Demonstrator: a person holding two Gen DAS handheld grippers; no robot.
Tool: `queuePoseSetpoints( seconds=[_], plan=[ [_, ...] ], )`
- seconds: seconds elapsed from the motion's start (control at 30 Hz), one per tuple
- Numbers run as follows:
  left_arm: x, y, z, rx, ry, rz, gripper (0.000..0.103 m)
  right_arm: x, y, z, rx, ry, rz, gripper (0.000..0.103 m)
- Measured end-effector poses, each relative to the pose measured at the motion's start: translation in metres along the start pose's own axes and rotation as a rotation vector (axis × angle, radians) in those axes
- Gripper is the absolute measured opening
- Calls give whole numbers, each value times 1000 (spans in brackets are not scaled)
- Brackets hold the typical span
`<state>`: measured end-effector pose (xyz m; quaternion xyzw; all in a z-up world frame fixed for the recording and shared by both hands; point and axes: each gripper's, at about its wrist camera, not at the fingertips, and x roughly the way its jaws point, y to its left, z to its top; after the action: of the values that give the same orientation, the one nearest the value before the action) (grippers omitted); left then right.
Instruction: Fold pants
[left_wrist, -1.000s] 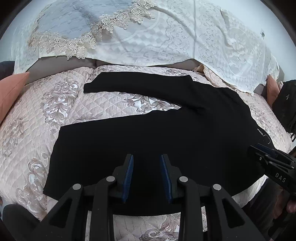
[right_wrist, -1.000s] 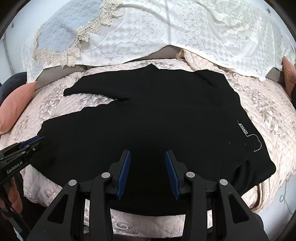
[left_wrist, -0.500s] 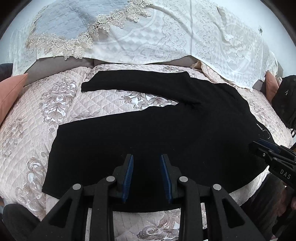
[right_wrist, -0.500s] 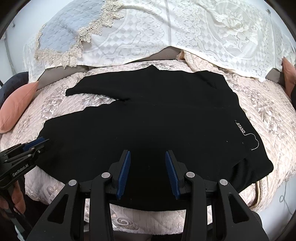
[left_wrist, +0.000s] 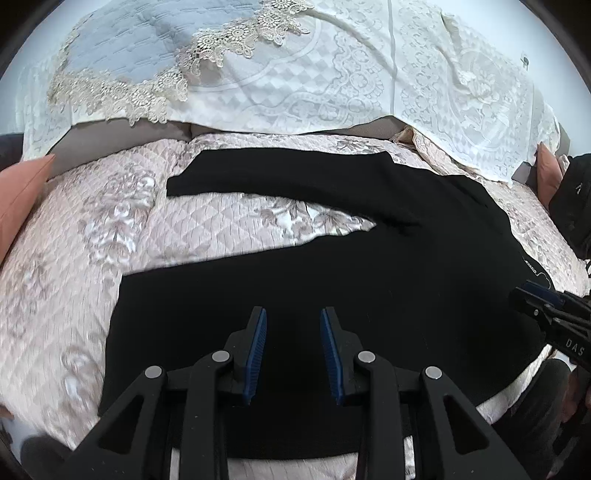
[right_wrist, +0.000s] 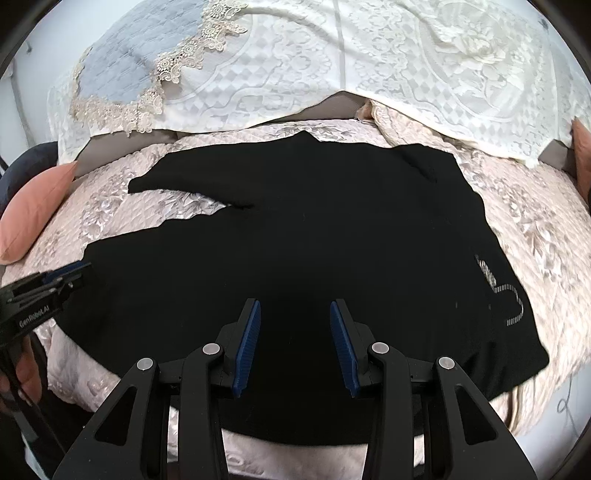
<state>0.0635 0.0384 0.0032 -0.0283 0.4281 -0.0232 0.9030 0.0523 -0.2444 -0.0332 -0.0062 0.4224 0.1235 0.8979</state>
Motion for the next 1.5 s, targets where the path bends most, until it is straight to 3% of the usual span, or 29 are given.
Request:
queuePoseSetpoints(
  seconds=[0.17, 0.4, 0.6, 0.7, 0.93, 1.27, 1.37, 1.4, 1.47, 1.5],
  plan=[
    [14, 5, 30, 56, -23, 7, 32, 13, -13, 29, -52, -16, 6, 40],
    [49, 16, 79, 131, -42, -20, 33, 41, -34, 75, -117, -16, 53, 48],
    [95, 35, 133, 184, -30, -42, 33, 78, -55, 116, -169, 2, 57, 49],
    [122, 42, 161, 214, -16, -54, 40, 102, -65, 135, -215, 21, 72, 49],
    [185, 38, 202, 316, 34, -60, 45, 160, -90, 173, -290, 91, 119, 55],
    [254, 12, 222, 529, 115, -63, 55, 225, -97, 207, -393, 199, 255, 59],
    [255, 1, 210, 630, 73, -31, 57, 231, -92, 207, -419, 217, 249, 60],
    [255, -2, 206, 659, 58, -18, 57, 232, -90, 208, -422, 219, 245, 59],
    [256, -5, 203, 677, 58, -8, 54, 231, -87, 210, -424, 211, 245, 41],
    [255, -6, 203, 678, 66, -18, 44, 230, -85, 211, -426, 202, 225, 23]
  ],
)
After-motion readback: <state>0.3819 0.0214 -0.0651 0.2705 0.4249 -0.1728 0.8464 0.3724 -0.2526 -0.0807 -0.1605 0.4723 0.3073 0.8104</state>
